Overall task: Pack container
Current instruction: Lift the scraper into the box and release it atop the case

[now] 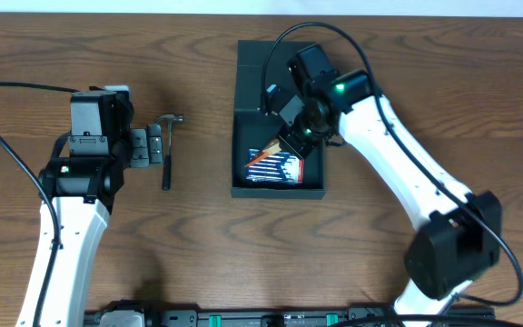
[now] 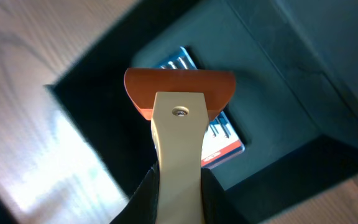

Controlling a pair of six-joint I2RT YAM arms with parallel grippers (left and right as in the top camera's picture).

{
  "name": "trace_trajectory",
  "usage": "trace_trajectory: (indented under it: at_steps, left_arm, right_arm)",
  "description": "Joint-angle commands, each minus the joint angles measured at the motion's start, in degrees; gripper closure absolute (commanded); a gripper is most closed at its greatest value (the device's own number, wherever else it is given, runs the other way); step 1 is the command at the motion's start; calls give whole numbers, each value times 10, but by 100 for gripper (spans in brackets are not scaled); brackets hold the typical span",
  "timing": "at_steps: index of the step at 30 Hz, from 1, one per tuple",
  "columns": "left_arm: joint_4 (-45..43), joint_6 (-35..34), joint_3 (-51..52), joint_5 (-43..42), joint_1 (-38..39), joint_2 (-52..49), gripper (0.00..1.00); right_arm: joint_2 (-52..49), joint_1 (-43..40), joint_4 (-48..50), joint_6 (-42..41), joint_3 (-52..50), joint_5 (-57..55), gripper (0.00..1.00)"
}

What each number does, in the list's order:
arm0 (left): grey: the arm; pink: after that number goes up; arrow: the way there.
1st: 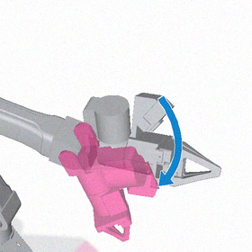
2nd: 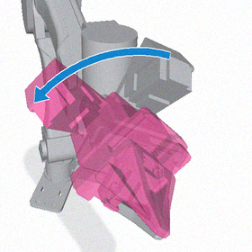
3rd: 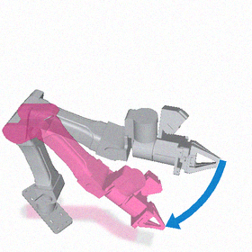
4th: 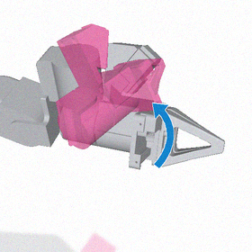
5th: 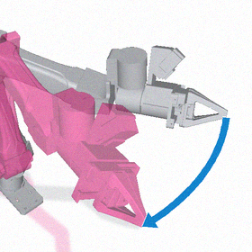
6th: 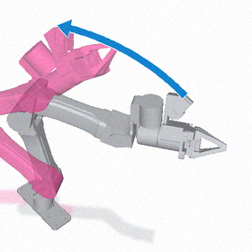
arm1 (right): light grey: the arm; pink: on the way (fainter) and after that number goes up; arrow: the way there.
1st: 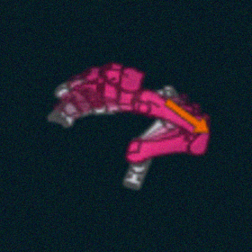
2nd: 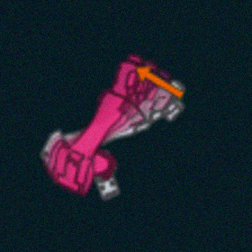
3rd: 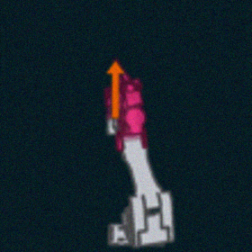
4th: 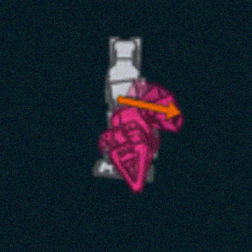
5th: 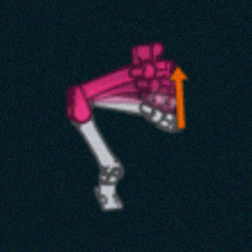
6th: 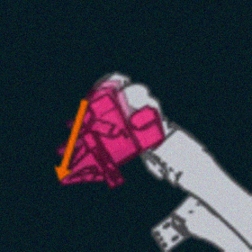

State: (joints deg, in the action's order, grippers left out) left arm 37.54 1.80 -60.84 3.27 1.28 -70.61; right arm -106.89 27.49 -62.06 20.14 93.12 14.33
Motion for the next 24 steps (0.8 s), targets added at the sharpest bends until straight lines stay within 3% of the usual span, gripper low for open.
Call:
trace_trajectory:
  at_steps: [1,19,20,22,24]
  left_arm:
    - [3,8,-14,7,-2,5,2]
    - [2,8,-14,7,-2,5,2]
    - [2,8,-14,6,-2,5,2]
    - [2,8,-14,7,-2,5,2]
    - [2,8,-14,7,-2,5,2]
  right_arm:
    - [-20,-5,10,20,-2,-4,99]
    - [-26,-2,79,33,-2,-3,98]
    - [-26,-2,79,33,-2,-3,96]
    - [-26,-2,78,33,-2,-3,80]
    - [-26,-2,78,33,-2,-3,71]
